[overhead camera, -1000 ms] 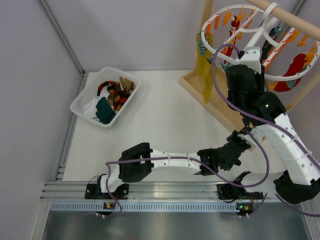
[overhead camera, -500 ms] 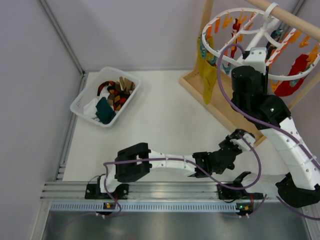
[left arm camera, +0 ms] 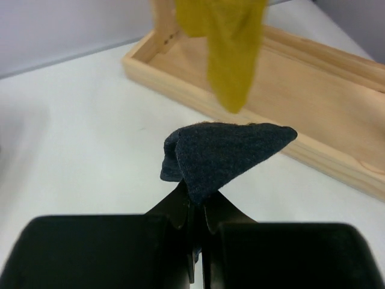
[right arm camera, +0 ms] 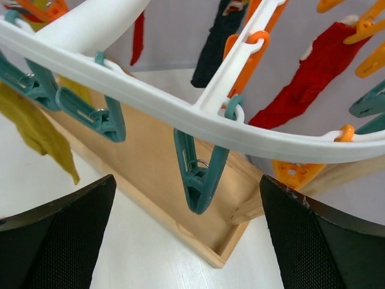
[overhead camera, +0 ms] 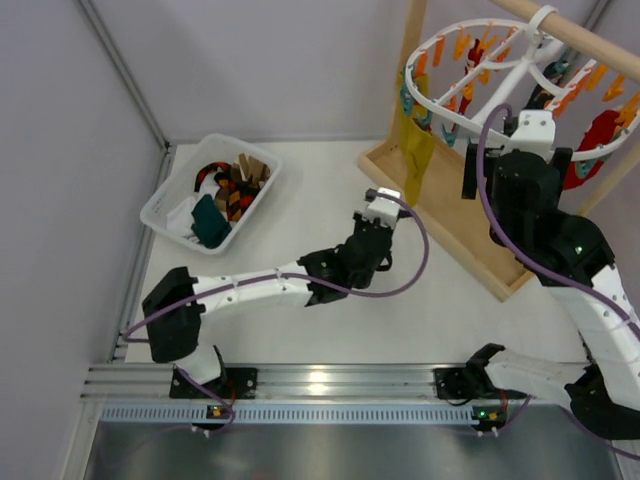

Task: Remove the socks clipped to the hanger

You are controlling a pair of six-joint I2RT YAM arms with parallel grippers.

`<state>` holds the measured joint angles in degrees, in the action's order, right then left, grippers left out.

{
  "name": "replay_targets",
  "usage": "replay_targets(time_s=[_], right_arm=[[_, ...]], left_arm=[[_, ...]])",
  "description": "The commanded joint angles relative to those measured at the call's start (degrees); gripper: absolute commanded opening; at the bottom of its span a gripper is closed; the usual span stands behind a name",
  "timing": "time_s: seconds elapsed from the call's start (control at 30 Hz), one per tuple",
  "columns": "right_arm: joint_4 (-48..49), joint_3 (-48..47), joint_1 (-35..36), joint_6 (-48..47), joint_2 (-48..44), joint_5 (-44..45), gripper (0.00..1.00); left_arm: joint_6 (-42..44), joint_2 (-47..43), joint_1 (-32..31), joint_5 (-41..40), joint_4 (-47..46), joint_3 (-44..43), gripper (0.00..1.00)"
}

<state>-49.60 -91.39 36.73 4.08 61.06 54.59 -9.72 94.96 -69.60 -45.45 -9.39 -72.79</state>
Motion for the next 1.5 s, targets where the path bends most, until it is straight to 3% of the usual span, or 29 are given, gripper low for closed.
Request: replay_targets(time_s=[0.0,0.27,0.4,0.57,0.67,0.77,0.83,0.87,0.9,0.97,1.07,1.2,1.3,1.33,1.4,1.43,1.47], right_arm=[[-0.1,1.2,0.2,2.8,-4.4,-9.0,0.99],[0.7,6.3,0.2,2.6,-14.4,-19.4,0.99],[-0.4,7.2,0.2,3.1,-18.0,-21.9,1.00],[-0.7,8.9,0.2,3.6,-22.5,-23.6,0.99],[-1.5,9.0,0.2,3.2,-23.6,-24.4,0.99],[-2.8,9.0,0.3,3.4,-24.3,-24.4,0.99],[-2.9,9.7,0.3,3.7,-25.0,-24.4,0.99],[-2.6,10.2,0.2,4.1,-25.3,-24.7,0.99],[-2.5,10.5,0.3,4.1,-25.5,-25.1,1.00],[-2.2,11.4,0.3,4.5,-25.9,-25.2,0.99],[-2.2,12.2,0.2,5.1,-25.2,-25.5,0.99],[-0.8,13.7,0.2,6.2,-24.8,-26.2,0.99],[1.3,16.0,0.2,7.1,-26.1,-27.1,1.00],[2.7,17.2,0.2,7.4,-26.9,-27.4,1.00],[3.5,18.1,0.3,8.0,-27.6,-28.2,1.00],[4.1,18.7,0.3,8.2,-28.1,-28.5,1.00],[4.3,18.9,0.1,8.6,-28.4,-28.6,0.99]], left_arm=[[-7.9,-6.7,6.4,1.1,9.1,3.7,0.00],[-12.7,-14.1,24.1,5.5,19.9,3.8,0.00],[-15.6,-15.0,37.1,9.5,23.7,2.8,0.00],[-19.6,-9.3,54.3,17.4,25.2,-1.8,0.00],[-21.4,-4.3,61.9,20.8,25.2,-4.0,0.00],[-19.3,2.7,65.6,22.2,25.4,-8.8,0.00],[-18.9,5.1,66.6,22.6,26.2,-10.6,0.17],[-20.1,5.8,67.1,22.2,27.0,-10.4,0.53],[-20.6,5.9,67.1,21.9,27.0,-9.7,0.74],[-21.7,5.3,67.1,22.7,26.9,-7.5,0.90],[-21.6,2.2,67.1,27.3,27.0,-5.1,0.98],[-21.2,-6.8,64.9,33.2,26.7,-2.1,0.98],[-17.4,-11.5,56.3,34.6,26.5,-2.6,0.98],[-14.8,-12.2,50.8,35.8,25.6,-2.8,0.98],[-11.4,-13.0,45.5,42.3,22.1,-1.5,0.98],[-8.6,-13.5,41.3,45.3,15.2,-0.1,0.98],[-7.5,-14.0,39.4,53.5,12.0,1.1,0.98]])
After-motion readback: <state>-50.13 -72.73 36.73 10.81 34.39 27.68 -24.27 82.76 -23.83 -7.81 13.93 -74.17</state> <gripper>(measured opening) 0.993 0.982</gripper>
